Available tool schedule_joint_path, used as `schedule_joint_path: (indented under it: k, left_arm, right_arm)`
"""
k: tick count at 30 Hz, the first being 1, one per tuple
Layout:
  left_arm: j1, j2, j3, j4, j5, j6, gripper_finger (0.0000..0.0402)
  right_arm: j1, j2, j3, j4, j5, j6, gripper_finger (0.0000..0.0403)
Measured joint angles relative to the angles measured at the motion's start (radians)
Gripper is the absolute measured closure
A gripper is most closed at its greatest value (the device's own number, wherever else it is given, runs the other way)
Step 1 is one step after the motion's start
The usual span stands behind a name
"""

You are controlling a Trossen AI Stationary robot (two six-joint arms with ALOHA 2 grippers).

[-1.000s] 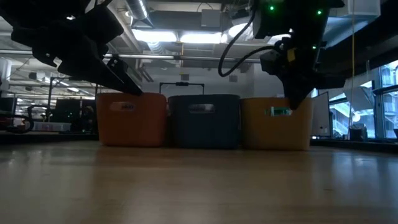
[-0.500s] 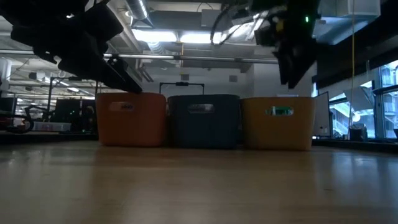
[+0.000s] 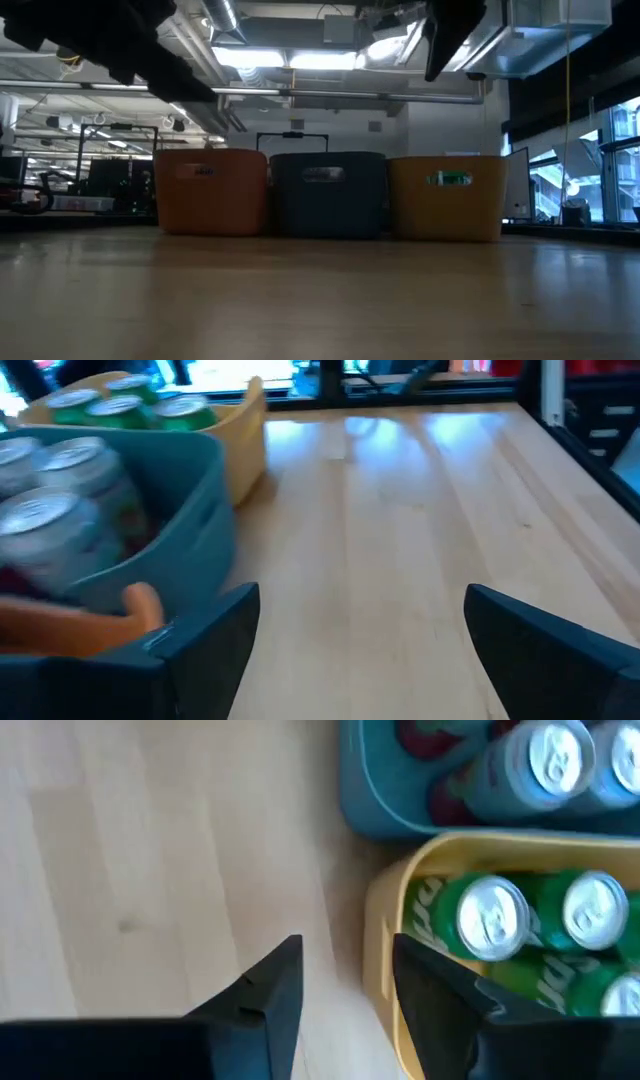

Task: Sort soda cans
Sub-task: Return to Home Position

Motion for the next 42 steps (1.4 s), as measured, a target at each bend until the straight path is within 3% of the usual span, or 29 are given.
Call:
schedule_joint_path:
  k: [6,12,19,27,37,42]
  left_arm:
    - [0.098,-0.167,0.000,-0.103,0.102,0.023,0.0106]
    - [0.222,-0.324,0.000,-0.154,0.198,-0.007,0.0180]
    - [0.289,-0.467,0.000,-0.209,0.195,-0.066,0.0268]
    - [0.289,-0.561,0.000,-0.208,0.195,-0.031,0.0276]
    - [0.289,-0.566,0.000,-0.192,0.173,-0.057,0.0277]
    - [0.290,-0.566,0.000,-0.219,0.131,-0.038,0.0328]
  right_arm:
    - [-0.016,-0.058,-0.061,0.141,-0.020,0.023,0.0317]
    - [-0.012,-0.115,-0.060,0.285,-0.061,0.010,0.0394]
    - [-0.014,-0.168,-0.157,0.477,-0.083,-0.002,0.0389]
    - [-0.013,-0.189,-0.235,0.573,-0.071,0.048,0.0394]
    - [-0.015,-0.191,-0.257,0.578,-0.074,-0.007,0.0400]
    - [-0.066,-0.249,-0.381,0.628,-0.139,-0.016,0.0401]
